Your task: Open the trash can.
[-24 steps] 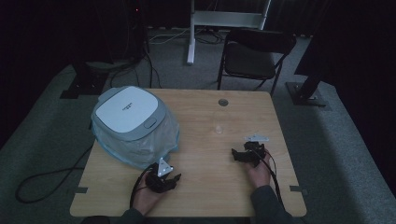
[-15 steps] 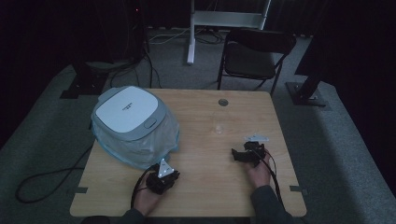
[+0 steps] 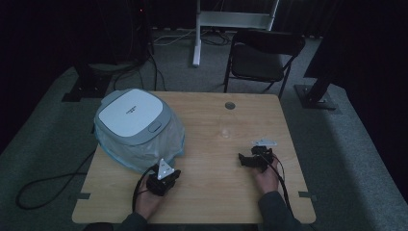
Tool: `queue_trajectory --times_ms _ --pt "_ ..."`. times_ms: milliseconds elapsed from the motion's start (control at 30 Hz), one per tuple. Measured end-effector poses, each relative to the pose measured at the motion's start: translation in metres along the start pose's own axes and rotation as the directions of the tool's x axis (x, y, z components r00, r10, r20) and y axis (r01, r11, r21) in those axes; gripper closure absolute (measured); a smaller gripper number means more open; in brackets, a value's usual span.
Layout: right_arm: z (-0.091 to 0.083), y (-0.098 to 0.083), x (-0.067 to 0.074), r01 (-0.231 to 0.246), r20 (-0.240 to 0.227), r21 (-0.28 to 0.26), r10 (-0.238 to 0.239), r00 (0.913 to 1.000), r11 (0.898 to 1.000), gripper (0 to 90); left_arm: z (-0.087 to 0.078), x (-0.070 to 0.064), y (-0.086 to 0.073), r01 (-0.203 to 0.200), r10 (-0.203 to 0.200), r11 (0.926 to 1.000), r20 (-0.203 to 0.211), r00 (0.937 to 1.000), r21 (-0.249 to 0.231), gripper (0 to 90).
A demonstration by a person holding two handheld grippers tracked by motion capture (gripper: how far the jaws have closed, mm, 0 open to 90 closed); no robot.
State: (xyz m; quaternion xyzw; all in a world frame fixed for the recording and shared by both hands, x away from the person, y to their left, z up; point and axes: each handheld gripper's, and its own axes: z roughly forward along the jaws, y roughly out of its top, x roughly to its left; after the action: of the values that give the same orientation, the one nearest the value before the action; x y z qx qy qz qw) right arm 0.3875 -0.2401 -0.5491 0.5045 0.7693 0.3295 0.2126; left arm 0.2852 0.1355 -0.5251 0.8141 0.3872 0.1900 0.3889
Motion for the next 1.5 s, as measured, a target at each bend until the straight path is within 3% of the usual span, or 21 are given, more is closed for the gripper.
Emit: queue_trajectory --times_ms 300,433,633,1500 --pt "0.0 0.0 0.0 0.002 -0.002 0.0 -0.002 1.0 1.0 12.1 -0.004 0.007 0.003 0.011 -0.013 0.9997 -0.101 0.9948 -0.021 90.0" --pt "0.0 0.0 0.0 0.002 -0.002 0.0 -0.002 1.0 1.0 12.1 -0.004 0.009 0.003 0.01 -0.013 0.9997 -0.151 0.9884 -0.022 90.0" --pt "0.0 0.0 0.001 0.004 -0.003 0.0 -0.004 1.0 1.0 12.0 -0.001 0.014 0.002 0.031 -0.033 0.9994 -0.192 0.9809 -0.017 90.0" --pt "0.0 0.0 0.001 0.005 -0.007 0.001 -0.005 1.0 1.0 12.1 0.004 0.014 -0.002 0.037 -0.04 0.9991 -0.199 0.9792 -0.019 90.0"
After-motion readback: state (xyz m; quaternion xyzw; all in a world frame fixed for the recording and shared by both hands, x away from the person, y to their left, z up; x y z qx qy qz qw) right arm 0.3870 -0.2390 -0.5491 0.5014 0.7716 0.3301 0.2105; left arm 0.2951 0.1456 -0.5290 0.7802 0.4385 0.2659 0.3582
